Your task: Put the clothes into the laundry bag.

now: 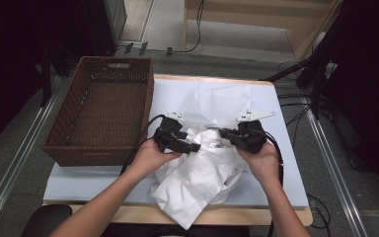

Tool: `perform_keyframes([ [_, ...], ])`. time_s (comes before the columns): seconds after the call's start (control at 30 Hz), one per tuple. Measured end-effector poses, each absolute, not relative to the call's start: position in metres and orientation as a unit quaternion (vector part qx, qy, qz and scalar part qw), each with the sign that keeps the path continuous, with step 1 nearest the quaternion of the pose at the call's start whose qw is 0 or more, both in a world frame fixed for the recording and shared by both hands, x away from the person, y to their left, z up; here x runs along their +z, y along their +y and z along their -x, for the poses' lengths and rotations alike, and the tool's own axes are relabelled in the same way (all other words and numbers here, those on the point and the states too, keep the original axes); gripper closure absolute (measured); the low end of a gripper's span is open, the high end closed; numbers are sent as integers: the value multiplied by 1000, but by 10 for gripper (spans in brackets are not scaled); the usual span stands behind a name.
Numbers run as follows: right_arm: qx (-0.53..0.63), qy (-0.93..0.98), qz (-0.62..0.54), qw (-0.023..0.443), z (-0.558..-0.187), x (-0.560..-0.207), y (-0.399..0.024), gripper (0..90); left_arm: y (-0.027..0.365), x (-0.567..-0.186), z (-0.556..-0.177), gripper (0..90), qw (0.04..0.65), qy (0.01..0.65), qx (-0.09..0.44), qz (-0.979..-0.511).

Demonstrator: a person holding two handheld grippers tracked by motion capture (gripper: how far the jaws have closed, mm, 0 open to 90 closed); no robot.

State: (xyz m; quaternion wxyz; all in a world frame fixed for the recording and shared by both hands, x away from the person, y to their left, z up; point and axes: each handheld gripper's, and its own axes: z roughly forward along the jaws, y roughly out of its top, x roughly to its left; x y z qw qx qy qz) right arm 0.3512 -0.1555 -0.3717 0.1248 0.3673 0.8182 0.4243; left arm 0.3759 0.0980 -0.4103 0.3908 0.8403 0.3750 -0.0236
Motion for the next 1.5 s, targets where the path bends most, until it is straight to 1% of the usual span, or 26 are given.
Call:
perform_keyframes([
  [0.03,424,818,-367,124,-351,-371,-155,900,96,-415,-380,257,390,376,-28,-840],
  [0.13,425,819,-365,124,-351,-371,-154,900,94,-428,-390,181,398,375,-36,-836],
  [0.27,423,822,-362,121,-351,-371,-152,900,90,-435,-394,178,405,363,-33,-838],
  [0.43,421,824,-359,122,-351,-371,-149,900,87,-448,-404,183,399,389,-86,-826],
  [0.5,420,825,-357,121,-351,-372,-147,900,87,-452,-406,239,402,389,-114,-821],
  [0.57,419,826,-357,121,-352,-373,-146,900,86,-452,-407,391,414,378,-136,-817],
  [0.63,419,826,-357,119,-353,-373,-145,900,86,-452,-407,549,418,372,-146,-816],
  [0.67,419,826,-357,119,-353,-373,-144,900,86,-452,-406,597,419,369,-145,-817],
  [0.73,420,826,-358,117,-353,-374,-144,900,85,-451,-404,738,420,363,-138,-820],
  [0.77,420,826,-356,117,-353,-374,-143,900,84,-449,-402,778,419,359,-130,-824],
  [0.8,420,827,-355,118,-353,-373,-143,900,83,-446,-400,799,419,356,-121,-827],
  [1.03,433,818,-360,120,-353,-369,-148,900,79,-421,-376,817,417,321,-50,-849],
  [1.17,437,813,-364,126,-353,-366,-151,900,72,-412,-365,817,425,304,-47,-852],
  [1.37,440,809,-369,125,-354,-362,-149,900,53,-405,-356,817,401,269,-20,-875],
  [1.43,439,810,-367,127,-354,-362,-147,900,47,-406,-355,818,390,266,-10,-881],
  [1.5,439,812,-364,126,-353,-361,-145,900,43,-408,-359,817,386,277,-16,-880],
])
